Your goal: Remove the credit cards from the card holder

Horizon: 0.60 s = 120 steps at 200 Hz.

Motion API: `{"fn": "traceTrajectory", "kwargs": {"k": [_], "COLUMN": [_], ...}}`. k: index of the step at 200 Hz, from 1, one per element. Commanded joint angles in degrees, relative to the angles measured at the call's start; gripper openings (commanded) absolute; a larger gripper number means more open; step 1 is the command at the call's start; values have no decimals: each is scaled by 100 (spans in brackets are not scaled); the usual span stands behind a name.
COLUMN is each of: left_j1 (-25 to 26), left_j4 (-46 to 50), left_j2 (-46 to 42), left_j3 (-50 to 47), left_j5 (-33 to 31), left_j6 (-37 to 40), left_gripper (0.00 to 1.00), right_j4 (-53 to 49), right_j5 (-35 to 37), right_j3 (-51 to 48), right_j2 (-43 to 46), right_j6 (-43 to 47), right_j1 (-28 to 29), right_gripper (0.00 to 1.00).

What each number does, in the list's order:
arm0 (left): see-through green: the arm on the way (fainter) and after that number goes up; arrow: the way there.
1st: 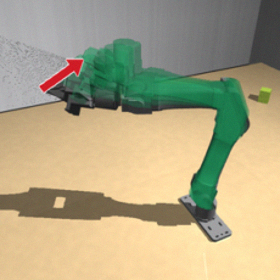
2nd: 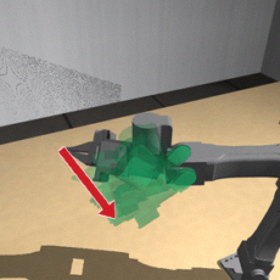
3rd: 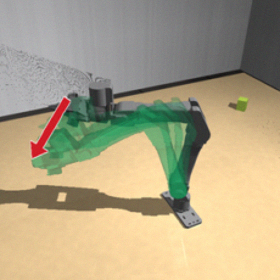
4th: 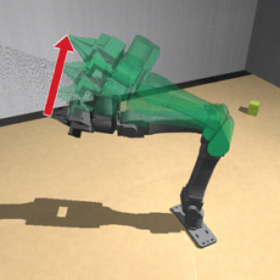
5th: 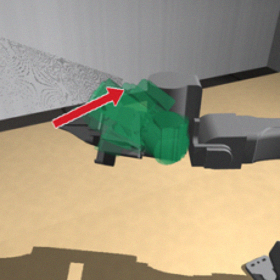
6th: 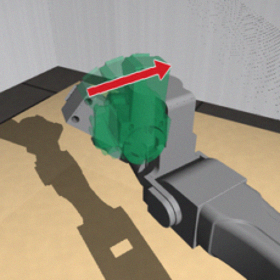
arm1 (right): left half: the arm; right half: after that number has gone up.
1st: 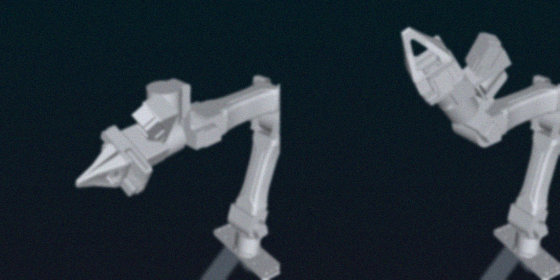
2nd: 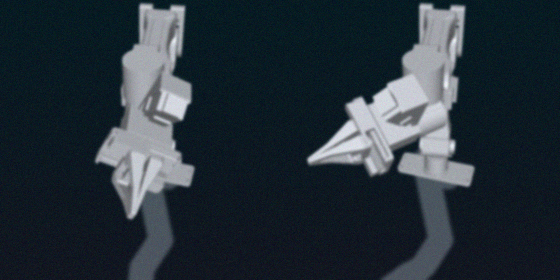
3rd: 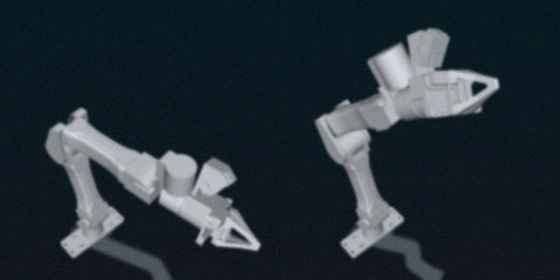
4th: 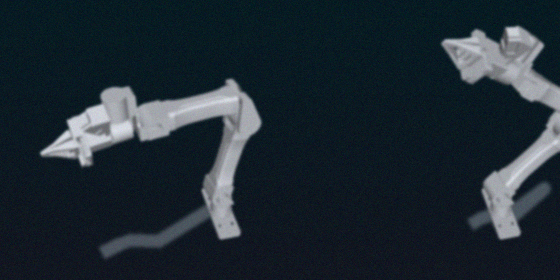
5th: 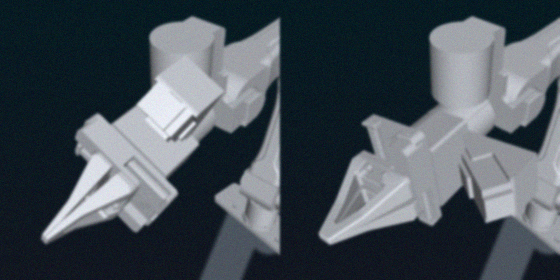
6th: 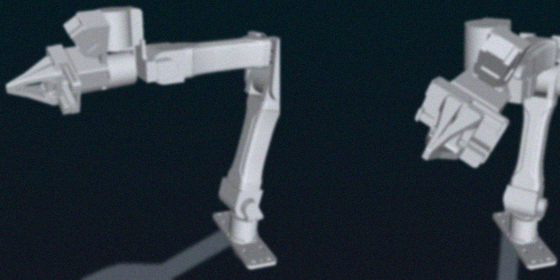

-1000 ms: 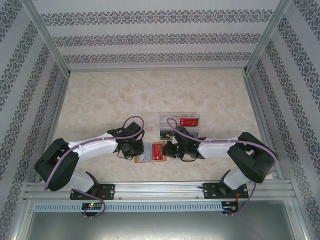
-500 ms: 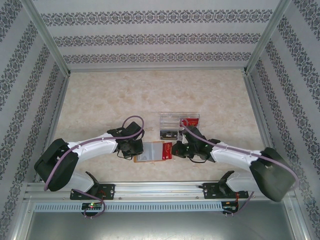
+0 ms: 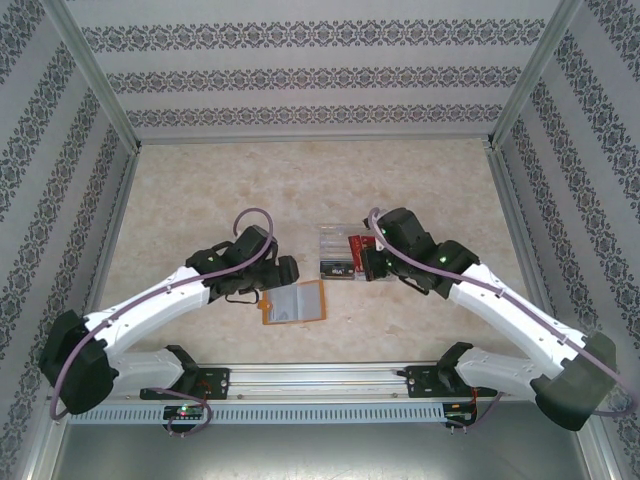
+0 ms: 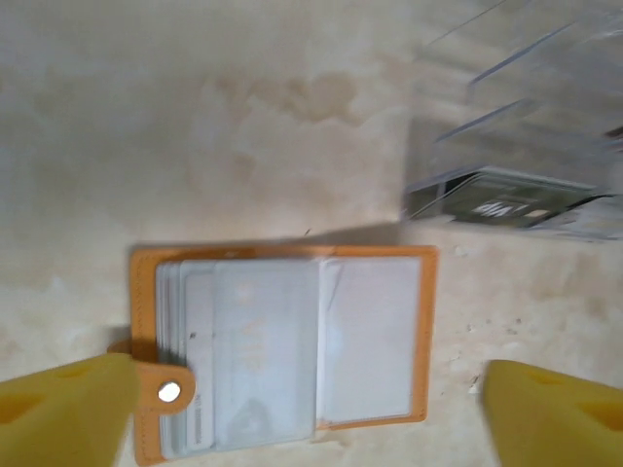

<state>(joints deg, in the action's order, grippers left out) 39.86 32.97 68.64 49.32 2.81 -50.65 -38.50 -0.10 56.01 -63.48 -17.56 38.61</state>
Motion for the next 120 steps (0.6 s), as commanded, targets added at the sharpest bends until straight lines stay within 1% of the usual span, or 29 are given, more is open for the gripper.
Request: {"fn": "traceTrajectory", "kwargs": {"k": [1, 34, 49, 73, 96, 120], "left_j1": [-129, -186, -236, -363, -423, -502], "left_j4": [389, 465, 443, 388, 361, 336], "left_j2": [-138, -173, -164, -122, -56, -30], "left_j3": [240, 522, 589, 671, 714, 706], "left_j5": [-307, -595, -726, -736, -713, -668], "left_j6": [393, 835, 1005, 1241, 1407, 1477], "left_gripper": [100, 100, 100, 100, 100, 100], "right_j4": [-856, -1489, -1548, -1330, -1200, -1032], "right_j5": [863, 1561, 1914, 2415, 2414, 2668], "right_j3": [439, 1173, 1301, 1212, 1070, 782], "right_j2": [-371, -1173, -1421, -1561, -1587, -1617], "right_j6": [1808, 3154, 3676, 4499, 5047, 5591], "right_j1": [-38, -5, 92, 339, 401, 457], "right_gripper": [0, 0, 0, 0, 0, 0]}}
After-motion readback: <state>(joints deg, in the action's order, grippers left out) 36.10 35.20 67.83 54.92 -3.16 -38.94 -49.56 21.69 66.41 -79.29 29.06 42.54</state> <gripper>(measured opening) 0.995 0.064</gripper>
